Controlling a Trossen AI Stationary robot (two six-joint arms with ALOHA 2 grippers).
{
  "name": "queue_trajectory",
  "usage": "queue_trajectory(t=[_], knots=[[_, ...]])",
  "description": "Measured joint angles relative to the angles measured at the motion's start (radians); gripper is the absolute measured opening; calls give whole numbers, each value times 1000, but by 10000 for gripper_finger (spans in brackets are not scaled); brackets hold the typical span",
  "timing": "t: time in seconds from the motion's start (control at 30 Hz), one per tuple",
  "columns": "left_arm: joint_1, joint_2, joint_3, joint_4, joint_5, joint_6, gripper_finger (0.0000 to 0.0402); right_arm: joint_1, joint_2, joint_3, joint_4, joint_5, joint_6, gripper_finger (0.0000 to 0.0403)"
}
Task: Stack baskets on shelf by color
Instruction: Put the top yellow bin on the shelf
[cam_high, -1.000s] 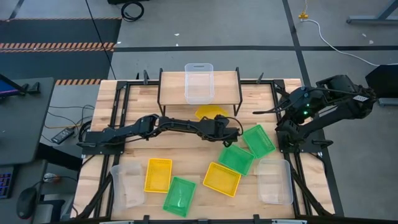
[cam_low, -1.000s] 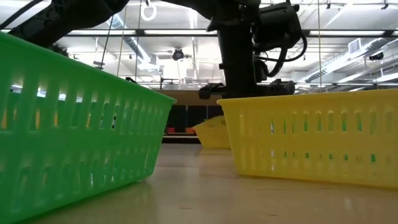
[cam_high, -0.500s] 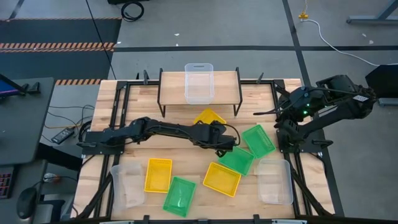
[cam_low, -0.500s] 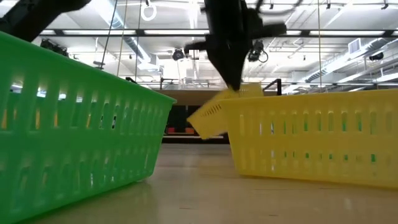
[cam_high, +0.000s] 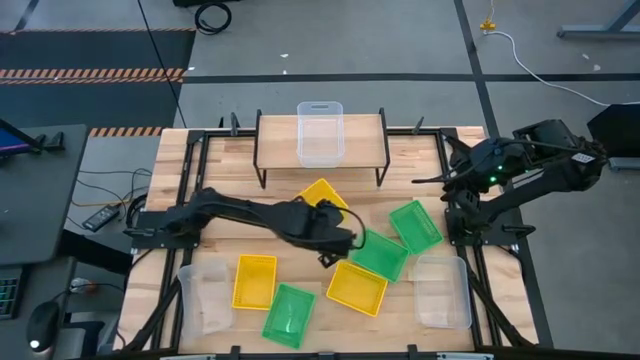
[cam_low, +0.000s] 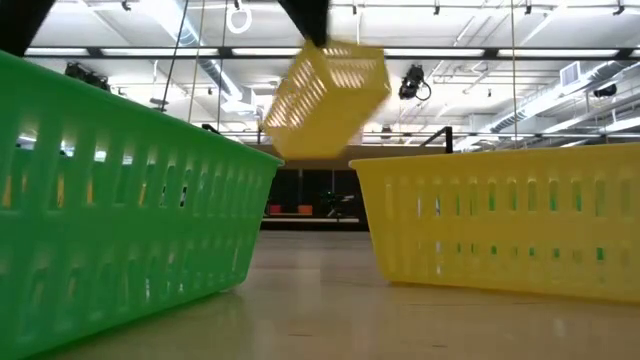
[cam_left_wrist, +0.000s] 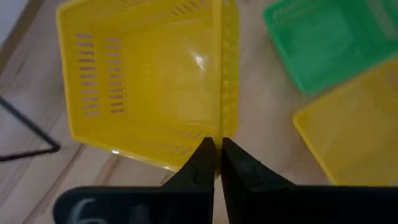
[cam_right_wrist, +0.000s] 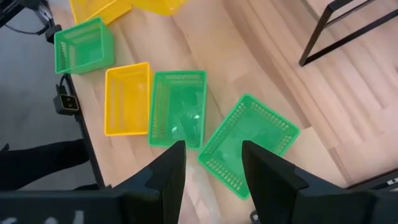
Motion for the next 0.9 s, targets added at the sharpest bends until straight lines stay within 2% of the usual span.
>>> queue_trajectory(t=[0.3,0.47,0.67,0.83,0.9], knots=[[-64,-151,0,-9,-24,128,12,0,-8,0,24,5,-11,164],[-68,-218,0,-8,-28,233,12,0,-7,0,23,5,-11,164],[-70,-292,-1,-8,-16,273,12,0,-7,0,24,16,-11,164],[-74,-356,0,-9,-37,375,12,0,-7,0,24,46,-14,164],[-81,-379,0,-7,-84,421,12,0,-7,0,24,53,-14,164]])
